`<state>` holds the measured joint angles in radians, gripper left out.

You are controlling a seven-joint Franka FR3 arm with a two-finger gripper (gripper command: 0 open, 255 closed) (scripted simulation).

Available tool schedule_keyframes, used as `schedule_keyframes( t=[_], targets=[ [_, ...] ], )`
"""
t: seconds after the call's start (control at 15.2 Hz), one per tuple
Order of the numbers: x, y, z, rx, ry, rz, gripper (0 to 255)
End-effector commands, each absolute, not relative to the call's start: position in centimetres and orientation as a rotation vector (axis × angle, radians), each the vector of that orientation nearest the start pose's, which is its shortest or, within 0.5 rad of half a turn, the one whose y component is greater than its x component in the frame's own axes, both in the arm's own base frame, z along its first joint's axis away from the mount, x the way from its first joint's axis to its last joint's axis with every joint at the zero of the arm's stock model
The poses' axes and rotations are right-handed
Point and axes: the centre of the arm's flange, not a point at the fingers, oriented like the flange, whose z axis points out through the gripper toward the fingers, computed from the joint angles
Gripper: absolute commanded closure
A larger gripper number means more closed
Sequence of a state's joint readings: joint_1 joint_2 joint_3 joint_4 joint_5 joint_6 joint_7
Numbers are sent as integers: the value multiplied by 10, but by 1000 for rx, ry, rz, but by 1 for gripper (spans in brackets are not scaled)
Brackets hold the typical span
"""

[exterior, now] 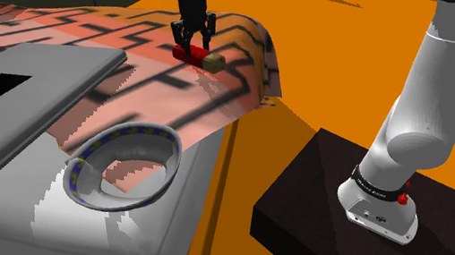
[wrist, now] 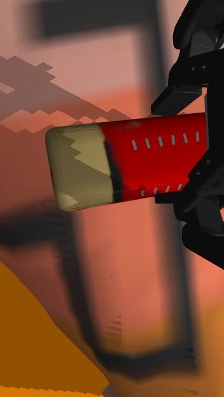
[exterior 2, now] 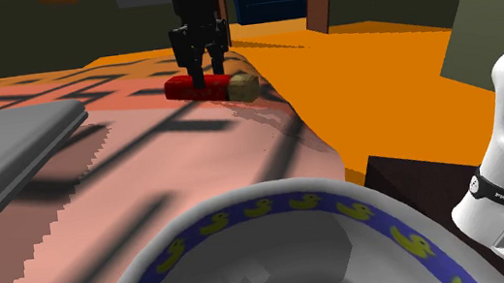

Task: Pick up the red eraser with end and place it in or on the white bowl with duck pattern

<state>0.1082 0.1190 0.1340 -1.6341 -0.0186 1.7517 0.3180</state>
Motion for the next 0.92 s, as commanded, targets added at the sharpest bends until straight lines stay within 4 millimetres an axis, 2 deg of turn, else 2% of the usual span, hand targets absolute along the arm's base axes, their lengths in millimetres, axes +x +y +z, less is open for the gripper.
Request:
schedule_keyframes(
  t=[0.0,0.2,0.86],
  targets=[
    [584,138,541,-3142,115,1,255],
    [583,138,542,-3142,115,1,255],
    [583,138,594,-3142,115,1,255]
  ],
)
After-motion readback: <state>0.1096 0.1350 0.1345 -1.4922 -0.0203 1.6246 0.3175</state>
